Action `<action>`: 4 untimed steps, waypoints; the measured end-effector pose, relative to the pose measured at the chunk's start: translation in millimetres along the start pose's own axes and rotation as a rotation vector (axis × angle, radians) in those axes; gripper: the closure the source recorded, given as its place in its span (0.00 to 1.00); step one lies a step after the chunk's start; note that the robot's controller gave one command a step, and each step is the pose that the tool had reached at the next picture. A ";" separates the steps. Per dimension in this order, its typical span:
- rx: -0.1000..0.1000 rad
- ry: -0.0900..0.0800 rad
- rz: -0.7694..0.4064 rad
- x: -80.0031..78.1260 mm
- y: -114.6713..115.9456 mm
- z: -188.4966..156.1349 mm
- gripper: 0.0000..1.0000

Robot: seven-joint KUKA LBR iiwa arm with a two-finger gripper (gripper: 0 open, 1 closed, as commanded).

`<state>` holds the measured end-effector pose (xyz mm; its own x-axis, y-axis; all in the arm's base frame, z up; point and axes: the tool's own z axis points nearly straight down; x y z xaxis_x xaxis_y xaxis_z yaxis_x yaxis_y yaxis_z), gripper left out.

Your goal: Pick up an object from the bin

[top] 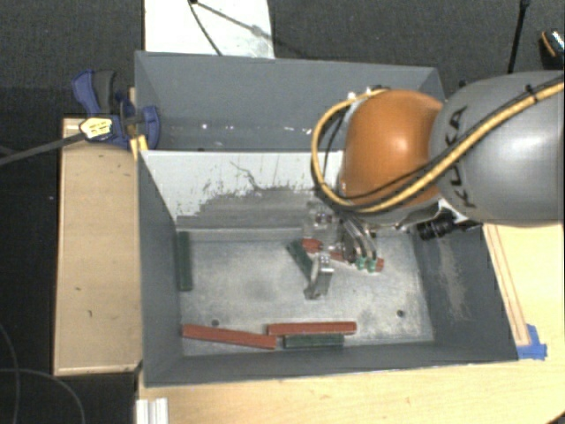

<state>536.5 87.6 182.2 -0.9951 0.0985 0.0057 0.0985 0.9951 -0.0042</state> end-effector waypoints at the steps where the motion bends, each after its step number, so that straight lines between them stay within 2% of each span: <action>1: -0.003 -0.005 -0.273 13.9 -9.3 37.0 0.00; 2: -0.004 -0.010 -0.103 -41.9 -45.3 112.5 0.00; 3: -0.006 -0.016 -0.100 -44.1 -44.3 108.3 1.00; 4: -0.004 -0.018 -0.322 -38.0 -126.2 107.8 1.00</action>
Offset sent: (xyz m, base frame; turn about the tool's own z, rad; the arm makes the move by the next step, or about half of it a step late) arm -0.0148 -0.0076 -0.0363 -0.2730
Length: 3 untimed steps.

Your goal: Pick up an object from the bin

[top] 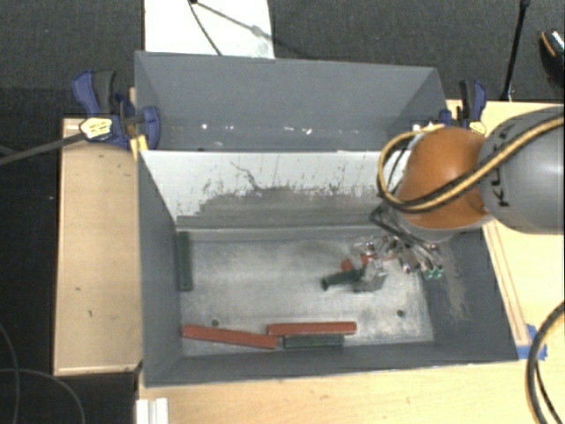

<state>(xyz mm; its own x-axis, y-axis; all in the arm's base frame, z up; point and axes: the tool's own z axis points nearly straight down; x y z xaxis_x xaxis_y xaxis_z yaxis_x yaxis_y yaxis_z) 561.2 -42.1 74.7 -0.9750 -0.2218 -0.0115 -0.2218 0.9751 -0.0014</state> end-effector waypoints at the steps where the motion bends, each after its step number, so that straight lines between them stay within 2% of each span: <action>1: 0.000 0.002 -0.286 -10.3 -1.4 -107.0 1.00; 2: -0.006 0.005 -0.338 -43.3 73.0 -78.4 1.00; 3: -0.008 0.011 -0.358 -43.8 226.6 -52.2 1.00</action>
Offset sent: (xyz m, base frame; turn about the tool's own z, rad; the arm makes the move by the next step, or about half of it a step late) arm 0.0068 0.0007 0.1035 -0.2875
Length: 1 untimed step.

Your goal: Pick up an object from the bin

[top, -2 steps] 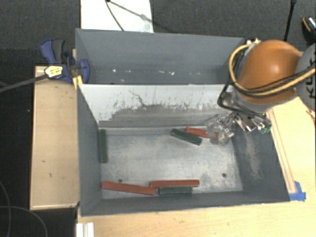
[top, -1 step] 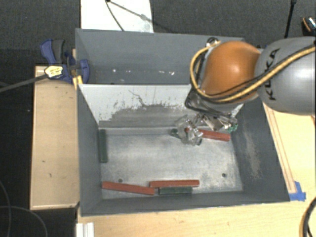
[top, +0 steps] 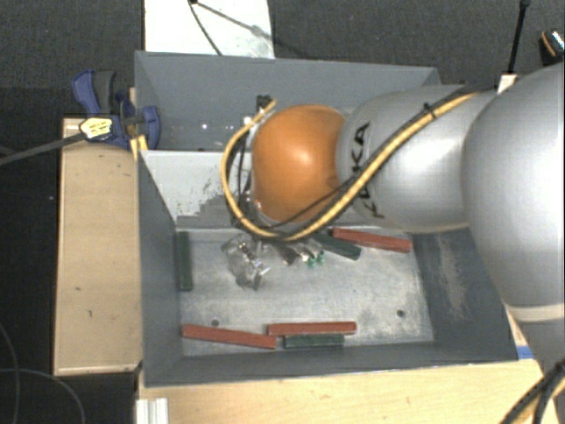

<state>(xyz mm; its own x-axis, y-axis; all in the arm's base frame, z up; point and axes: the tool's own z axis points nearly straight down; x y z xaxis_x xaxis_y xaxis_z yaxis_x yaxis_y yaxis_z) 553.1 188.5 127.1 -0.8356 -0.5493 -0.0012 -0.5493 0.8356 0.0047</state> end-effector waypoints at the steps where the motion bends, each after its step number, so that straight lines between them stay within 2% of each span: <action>1: 0.004 0.001 0.011 1.6 -5.9 -0.6 0.00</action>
Offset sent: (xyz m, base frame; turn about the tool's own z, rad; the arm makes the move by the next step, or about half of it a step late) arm 0.0000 0.0000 0.0000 0.0000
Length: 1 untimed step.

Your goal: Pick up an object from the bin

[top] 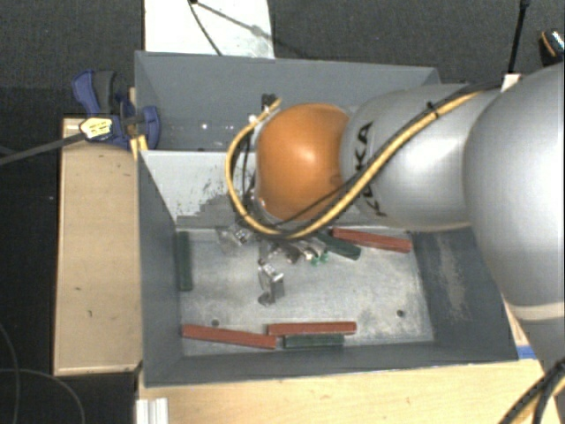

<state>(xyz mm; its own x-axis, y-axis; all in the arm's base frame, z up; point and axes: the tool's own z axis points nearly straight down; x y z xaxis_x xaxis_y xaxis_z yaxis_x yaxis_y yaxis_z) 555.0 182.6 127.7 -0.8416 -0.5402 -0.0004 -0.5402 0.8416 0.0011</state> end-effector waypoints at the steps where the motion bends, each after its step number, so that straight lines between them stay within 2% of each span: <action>1: -0.002 0.007 -0.065 79.0 23.9 12.9 0.00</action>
Offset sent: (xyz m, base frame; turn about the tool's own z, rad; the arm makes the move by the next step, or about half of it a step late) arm -0.0762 -0.0218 -0.0120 -0.0682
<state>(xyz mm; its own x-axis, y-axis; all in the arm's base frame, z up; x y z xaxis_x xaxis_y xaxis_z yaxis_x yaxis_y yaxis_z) 475.6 160.1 114.7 -0.8044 -0.5941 0.0064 -0.5940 0.8044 0.0030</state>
